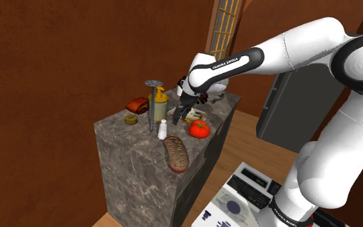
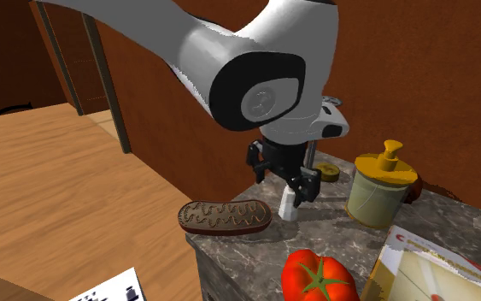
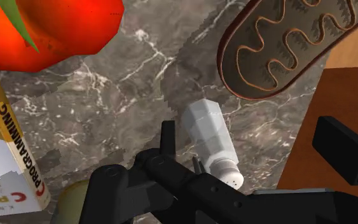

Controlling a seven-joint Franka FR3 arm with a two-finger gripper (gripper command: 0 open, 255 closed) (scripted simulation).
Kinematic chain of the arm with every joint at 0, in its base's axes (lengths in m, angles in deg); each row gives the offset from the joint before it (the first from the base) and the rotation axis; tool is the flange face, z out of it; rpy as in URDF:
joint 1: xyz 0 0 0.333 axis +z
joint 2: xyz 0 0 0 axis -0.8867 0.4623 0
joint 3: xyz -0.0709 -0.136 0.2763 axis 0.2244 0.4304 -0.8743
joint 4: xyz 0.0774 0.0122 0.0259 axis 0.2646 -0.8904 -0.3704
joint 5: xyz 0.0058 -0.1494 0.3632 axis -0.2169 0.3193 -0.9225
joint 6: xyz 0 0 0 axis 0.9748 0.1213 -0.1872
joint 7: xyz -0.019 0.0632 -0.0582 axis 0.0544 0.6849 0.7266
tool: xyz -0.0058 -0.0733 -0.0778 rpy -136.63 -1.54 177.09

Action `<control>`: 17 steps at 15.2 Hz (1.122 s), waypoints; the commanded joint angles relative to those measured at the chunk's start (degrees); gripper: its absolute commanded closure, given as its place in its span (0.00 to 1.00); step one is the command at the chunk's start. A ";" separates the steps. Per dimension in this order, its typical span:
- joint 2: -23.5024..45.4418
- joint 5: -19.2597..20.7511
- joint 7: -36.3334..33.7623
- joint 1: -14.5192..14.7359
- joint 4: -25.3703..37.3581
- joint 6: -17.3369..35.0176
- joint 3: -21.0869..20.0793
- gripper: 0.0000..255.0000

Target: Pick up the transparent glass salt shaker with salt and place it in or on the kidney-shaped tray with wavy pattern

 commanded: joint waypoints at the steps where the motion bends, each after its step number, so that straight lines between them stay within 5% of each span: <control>1: 4.34 -1.45 1.28 0.39 2.69 2.93 -0.21 0.00; 4: 10.33 -3.47 3.12 0.62 7.26 6.18 -0.73 0.00; 17: 15.15 -5.09 4.23 0.85 7.47 10.83 -1.49 0.00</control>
